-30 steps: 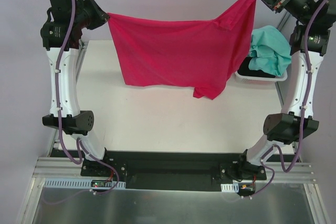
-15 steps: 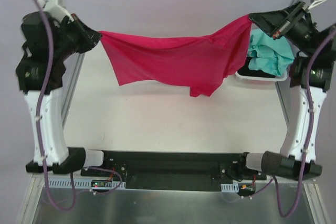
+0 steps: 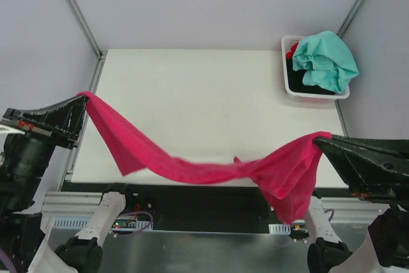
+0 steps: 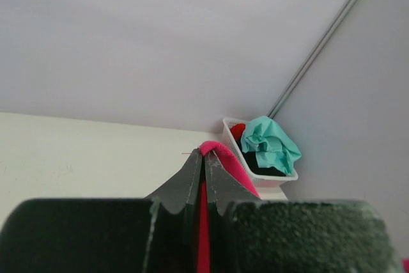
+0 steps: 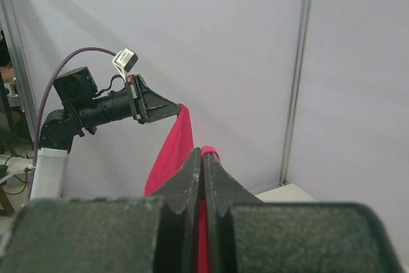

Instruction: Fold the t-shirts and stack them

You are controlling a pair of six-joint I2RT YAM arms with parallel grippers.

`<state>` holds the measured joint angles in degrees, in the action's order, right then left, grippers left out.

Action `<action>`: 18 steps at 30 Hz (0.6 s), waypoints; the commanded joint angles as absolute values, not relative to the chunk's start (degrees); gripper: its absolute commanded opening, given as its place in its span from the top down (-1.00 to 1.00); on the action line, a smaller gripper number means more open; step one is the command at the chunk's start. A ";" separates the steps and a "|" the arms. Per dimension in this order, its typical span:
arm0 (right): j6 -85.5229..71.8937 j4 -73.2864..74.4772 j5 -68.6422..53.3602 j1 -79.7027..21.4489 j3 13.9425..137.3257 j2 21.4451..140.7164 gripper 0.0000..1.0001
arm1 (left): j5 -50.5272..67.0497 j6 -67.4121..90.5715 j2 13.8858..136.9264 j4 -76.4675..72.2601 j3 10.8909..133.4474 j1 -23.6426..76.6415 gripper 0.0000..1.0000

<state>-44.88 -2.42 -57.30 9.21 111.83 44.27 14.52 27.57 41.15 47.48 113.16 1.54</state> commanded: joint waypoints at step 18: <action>-35.16 -8.61 -55.11 8.44 104.06 76.08 0.98 | 12.48 28.21 84.80 36.13 121.03 1.85 1.00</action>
<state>-37.69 -1.48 -55.51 8.97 102.43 72.20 12.95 27.68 81.03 42.96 120.55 1.54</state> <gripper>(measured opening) 0.018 0.006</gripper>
